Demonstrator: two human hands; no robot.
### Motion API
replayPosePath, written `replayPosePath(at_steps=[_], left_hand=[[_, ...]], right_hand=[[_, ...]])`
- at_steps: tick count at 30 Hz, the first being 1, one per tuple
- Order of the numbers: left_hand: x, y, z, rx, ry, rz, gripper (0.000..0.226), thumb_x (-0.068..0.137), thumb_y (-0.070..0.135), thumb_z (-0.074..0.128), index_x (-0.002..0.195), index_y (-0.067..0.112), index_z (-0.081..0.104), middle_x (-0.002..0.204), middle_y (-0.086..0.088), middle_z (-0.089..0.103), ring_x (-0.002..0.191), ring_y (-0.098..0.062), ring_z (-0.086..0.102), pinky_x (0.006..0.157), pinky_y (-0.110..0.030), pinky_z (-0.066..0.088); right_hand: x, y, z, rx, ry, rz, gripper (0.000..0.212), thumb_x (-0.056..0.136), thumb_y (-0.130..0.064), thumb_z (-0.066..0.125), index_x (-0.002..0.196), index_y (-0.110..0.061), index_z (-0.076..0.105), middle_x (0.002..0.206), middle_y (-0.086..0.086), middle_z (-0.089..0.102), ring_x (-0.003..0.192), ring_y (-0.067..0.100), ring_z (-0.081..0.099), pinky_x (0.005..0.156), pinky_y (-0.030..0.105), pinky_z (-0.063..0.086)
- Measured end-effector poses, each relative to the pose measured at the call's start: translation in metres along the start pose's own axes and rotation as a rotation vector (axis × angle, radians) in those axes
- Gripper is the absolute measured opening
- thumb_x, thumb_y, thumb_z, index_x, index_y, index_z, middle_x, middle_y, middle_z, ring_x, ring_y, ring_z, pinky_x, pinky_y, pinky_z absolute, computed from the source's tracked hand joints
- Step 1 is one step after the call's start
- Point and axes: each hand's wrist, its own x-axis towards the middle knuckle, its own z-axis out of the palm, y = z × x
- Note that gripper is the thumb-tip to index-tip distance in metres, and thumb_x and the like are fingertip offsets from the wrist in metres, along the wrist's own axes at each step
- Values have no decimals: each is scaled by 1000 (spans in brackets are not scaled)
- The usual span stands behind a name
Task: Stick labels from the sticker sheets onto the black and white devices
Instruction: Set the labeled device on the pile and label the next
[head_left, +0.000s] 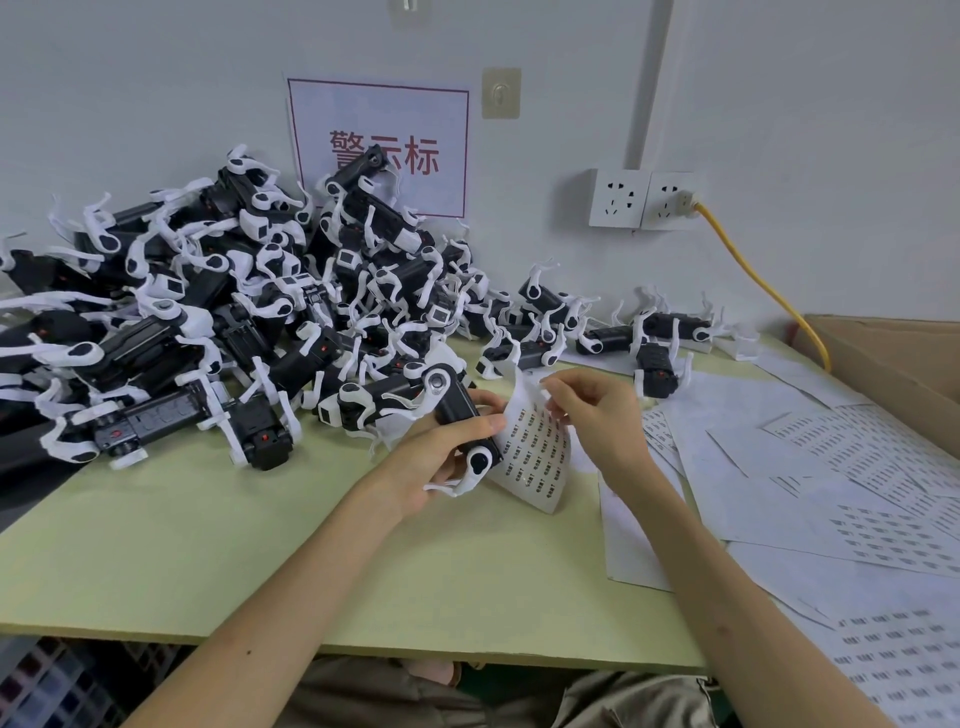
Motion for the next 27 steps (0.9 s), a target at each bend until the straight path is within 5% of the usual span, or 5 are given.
replayPosePath(at_steps=[7,10,14,20,27], left_hand=[[6,-1,-6,-107,91,4,24,67,23,90,82,23,71,121,7,74,105,-12,67,86,-26,54],[5,1,-6,-143,138,4,29,65,27,88,93,26,80,111,7,74,96,-7,68,83,-22,50],[-4,8,-1,-102,-20,53,2,79,27,81,80,29,79,127,4,72,118,-11,67,90,-25,55],[-9,9,8,-67,-98,-32,7,82,26,73,79,29,78,133,0,69,120,-14,65,92,-23,54],[-12,11,7,-45,-93,-47,33,83,33,73,114,26,79,130,3,71,121,-10,65,87,-16,51]], right_hand=[[-3,-6,-1,130,-55,-5,43,91,5,62,98,-36,74,83,-2,77,76,15,73,71,24,59],[-4,-8,0,144,-102,-5,52,90,11,54,104,-36,71,83,-5,76,76,15,72,71,26,56],[-6,-10,-1,181,-195,2,47,88,6,53,121,-22,69,85,3,75,77,17,68,70,28,52],[-7,-9,2,104,-240,-30,44,88,6,62,120,-23,69,87,14,71,71,15,64,65,26,49],[-7,-5,4,-2,-201,-74,35,89,-3,71,114,-27,70,82,-2,72,69,11,65,69,22,52]])
